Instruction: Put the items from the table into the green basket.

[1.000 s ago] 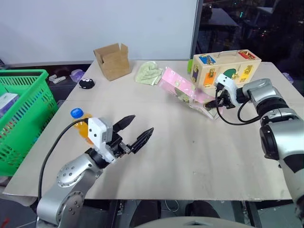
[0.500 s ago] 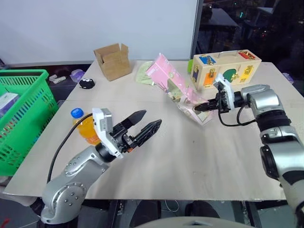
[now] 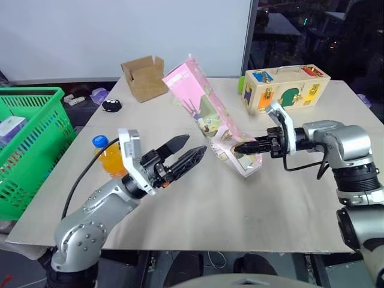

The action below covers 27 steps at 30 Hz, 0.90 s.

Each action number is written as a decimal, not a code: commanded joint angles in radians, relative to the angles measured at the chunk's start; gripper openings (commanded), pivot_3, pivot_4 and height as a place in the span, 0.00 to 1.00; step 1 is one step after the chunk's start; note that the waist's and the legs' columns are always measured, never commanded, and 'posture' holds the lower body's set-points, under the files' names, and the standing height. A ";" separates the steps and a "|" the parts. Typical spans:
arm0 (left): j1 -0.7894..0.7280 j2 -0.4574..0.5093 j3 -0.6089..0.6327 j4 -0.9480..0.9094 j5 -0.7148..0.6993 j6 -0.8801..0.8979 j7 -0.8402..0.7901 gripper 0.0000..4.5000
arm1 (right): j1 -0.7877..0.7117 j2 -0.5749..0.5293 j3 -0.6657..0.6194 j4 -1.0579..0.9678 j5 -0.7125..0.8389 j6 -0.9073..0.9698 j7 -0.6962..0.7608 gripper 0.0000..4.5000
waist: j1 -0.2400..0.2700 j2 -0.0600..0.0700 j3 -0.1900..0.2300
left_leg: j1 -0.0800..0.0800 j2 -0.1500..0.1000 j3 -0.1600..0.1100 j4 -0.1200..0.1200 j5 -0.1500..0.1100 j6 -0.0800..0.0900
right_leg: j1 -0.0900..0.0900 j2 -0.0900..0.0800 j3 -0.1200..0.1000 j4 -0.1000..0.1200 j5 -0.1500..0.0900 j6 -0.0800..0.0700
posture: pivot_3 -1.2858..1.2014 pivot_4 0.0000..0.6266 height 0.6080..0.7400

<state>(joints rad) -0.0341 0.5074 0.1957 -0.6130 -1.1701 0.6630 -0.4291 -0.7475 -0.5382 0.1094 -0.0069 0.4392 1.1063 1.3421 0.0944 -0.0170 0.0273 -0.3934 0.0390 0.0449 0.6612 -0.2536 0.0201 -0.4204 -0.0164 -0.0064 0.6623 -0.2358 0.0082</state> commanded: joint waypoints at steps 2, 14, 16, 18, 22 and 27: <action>-0.048 0.006 0.002 0.011 -0.015 -0.001 -0.011 1.00 | -0.016 -0.012 0.046 -0.078 0.058 -0.001 -0.005 0.01 | -0.002 0.000 0.000 | 0.000 0.000 0.000 0.000 0.000 0.000 | 0.000 0.000 0.000 0.000 0.000 0.000 | 0.57 0.00 1.00; -0.109 -0.016 -0.023 0.037 -0.022 0.012 -0.043 0.81 | -0.038 -0.034 0.158 -0.098 0.104 -0.013 0.012 0.01 | -0.002 -0.001 0.001 | 0.000 0.000 -0.001 0.003 0.000 0.000 | 0.001 0.000 -0.001 0.000 0.000 0.000 | 0.57 0.00 1.00; -0.112 -0.020 -0.021 0.041 -0.025 0.014 -0.045 0.61 | -0.038 -0.041 0.164 -0.103 0.112 -0.014 0.016 0.01 | -0.002 -0.001 0.001 | 0.000 0.000 -0.001 0.003 0.000 0.000 | 0.001 0.000 -0.001 0.000 0.000 0.000 | 0.57 0.00 1.00; -0.113 -0.029 -0.020 0.044 -0.025 0.014 -0.040 0.45 | -0.039 -0.044 0.168 -0.107 0.121 -0.014 0.017 0.01 | -0.002 -0.001 0.001 | 0.000 0.000 -0.001 0.003 0.000 0.000 | 0.001 0.000 -0.001 0.000 0.000 0.000 | 0.57 0.00 1.00; -0.113 -0.041 -0.016 0.042 -0.027 0.012 -0.032 0.20 | -0.038 -0.018 0.137 -0.091 0.134 -0.044 -0.003 0.24 | -0.002 -0.002 0.001 | 0.000 0.000 -0.001 0.003 0.000 0.000 | 0.001 0.000 -0.001 0.000 0.000 0.000 | 0.57 0.00 1.00; -0.136 -0.039 0.059 0.049 -0.073 -0.003 0.021 0.20 | -0.011 -0.032 0.080 -0.119 0.136 -0.075 -0.069 0.76 | -0.001 -0.002 0.001 | -0.001 0.000 -0.002 0.003 0.000 0.000 | 0.002 0.000 -0.001 0.000 0.000 0.000 | 0.57 0.00 1.00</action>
<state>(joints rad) -0.1410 0.4655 0.2027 -0.5418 -1.2018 0.6905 -0.4243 -0.7520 -0.5592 0.2394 -0.0912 0.5551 1.0491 1.2948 0.0933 -0.0191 0.0283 -0.3941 0.0391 0.0424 0.6646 -0.2538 0.0204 -0.4182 -0.0166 -0.0081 0.6619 -0.2357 0.0083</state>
